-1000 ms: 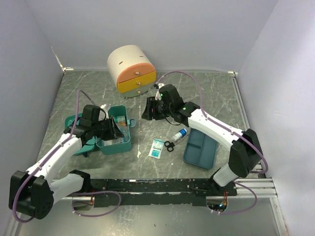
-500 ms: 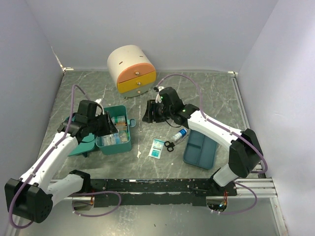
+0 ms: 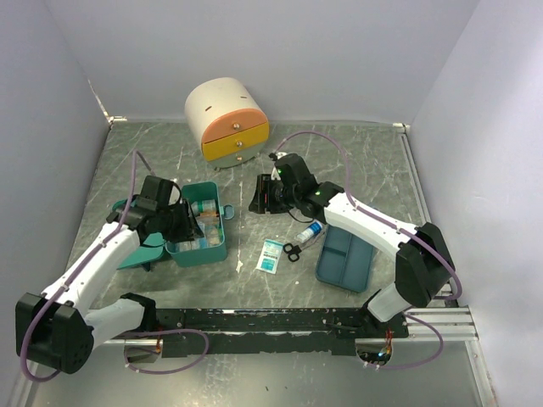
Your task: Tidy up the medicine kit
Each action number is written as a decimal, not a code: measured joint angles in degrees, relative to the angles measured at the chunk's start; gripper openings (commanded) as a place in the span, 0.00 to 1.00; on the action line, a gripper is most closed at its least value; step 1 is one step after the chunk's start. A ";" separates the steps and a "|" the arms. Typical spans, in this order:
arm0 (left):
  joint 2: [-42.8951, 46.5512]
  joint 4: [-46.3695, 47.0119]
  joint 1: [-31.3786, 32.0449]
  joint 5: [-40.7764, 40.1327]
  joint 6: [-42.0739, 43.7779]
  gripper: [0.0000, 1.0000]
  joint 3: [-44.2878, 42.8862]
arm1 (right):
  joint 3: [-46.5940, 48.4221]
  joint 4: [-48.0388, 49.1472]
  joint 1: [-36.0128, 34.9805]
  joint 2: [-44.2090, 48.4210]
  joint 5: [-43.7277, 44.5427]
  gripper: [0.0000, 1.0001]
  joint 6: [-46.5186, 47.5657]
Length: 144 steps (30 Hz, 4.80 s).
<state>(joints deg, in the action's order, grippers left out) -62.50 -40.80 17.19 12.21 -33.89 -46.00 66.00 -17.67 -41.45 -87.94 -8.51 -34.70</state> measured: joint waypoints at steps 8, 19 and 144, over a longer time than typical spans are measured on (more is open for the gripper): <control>-1.57 2.67 0.00 4.02 -1.55 0.52 2.58 | -0.50 -0.17 0.00 0.07 0.63 0.49 -1.11; -4.35 10.60 0.28 10.47 -4.90 0.51 5.86 | -0.96 -0.17 0.00 0.07 0.66 0.49 -1.66; 21.31 46.29 1.29 18.49 -33.70 0.65 10.38 | -2.86 33.03 -3.61 4.52 -31.39 0.24 -6.23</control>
<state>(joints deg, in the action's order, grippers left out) -41.19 5.50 18.48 30.70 -67.59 -35.62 63.13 15.35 -45.06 -83.42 -39.90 -40.93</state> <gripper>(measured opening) 0.681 0.260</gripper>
